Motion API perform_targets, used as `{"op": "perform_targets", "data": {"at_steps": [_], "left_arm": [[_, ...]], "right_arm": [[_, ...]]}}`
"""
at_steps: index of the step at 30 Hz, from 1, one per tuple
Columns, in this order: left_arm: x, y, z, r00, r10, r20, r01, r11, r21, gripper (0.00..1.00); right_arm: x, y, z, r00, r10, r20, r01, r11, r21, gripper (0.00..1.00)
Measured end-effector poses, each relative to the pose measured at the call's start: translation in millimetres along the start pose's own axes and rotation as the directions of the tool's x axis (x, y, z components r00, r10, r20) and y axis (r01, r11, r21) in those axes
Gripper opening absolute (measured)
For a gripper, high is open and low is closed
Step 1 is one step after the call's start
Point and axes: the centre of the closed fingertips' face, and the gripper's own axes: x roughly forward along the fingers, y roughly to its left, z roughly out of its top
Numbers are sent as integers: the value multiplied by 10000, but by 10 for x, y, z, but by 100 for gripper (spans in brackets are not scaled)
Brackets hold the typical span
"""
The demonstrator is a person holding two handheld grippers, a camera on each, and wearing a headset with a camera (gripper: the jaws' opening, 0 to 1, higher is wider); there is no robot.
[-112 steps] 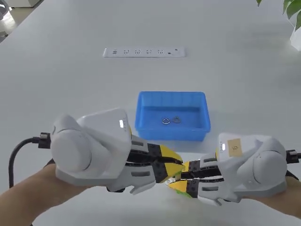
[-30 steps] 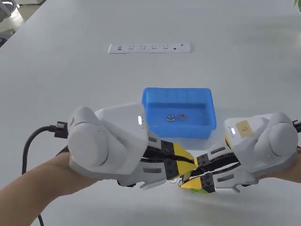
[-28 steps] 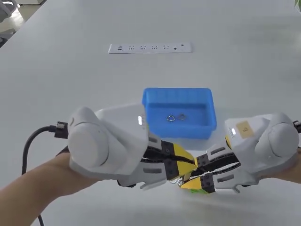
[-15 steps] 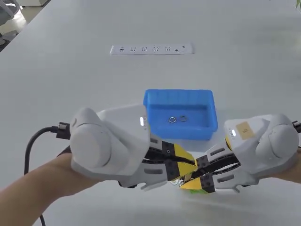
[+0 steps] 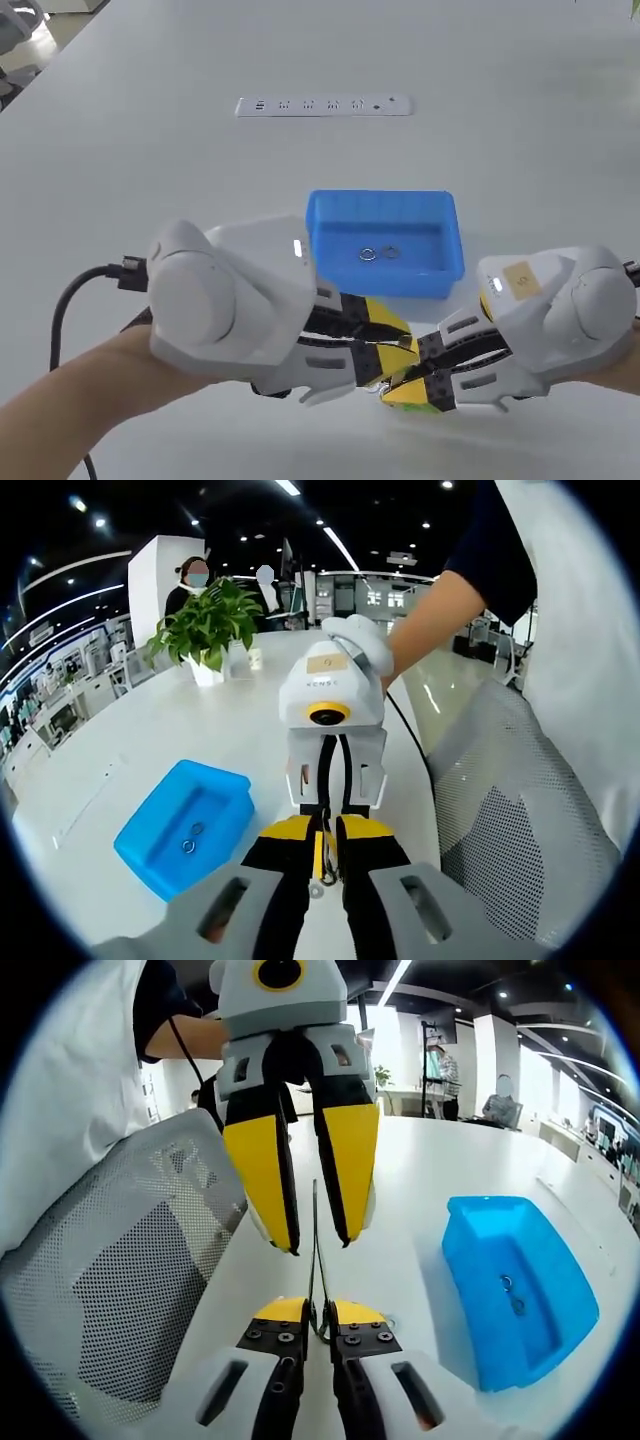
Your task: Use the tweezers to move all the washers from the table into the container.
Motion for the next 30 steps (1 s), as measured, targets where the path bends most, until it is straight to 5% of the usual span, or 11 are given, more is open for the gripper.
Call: {"op": "perform_targets", "data": {"at_steps": [11,20,30], "left_arm": [[-78,-16,-84,9990,201,-402,-182,9987,477,17],[-313,81,-155,9956,917,-173,-919,9956,-157,20],[-662,158,-346,9828,1824,-291,-1841,9798,-782,25]], "right_arm": [[-30,-15,8,9998,-183,-104,182,9998,-38,8],[-195,-90,125,9983,-586,19,586,9981,173,8],[-377,-97,364,9974,-687,237,686,9976,42,9]]}}
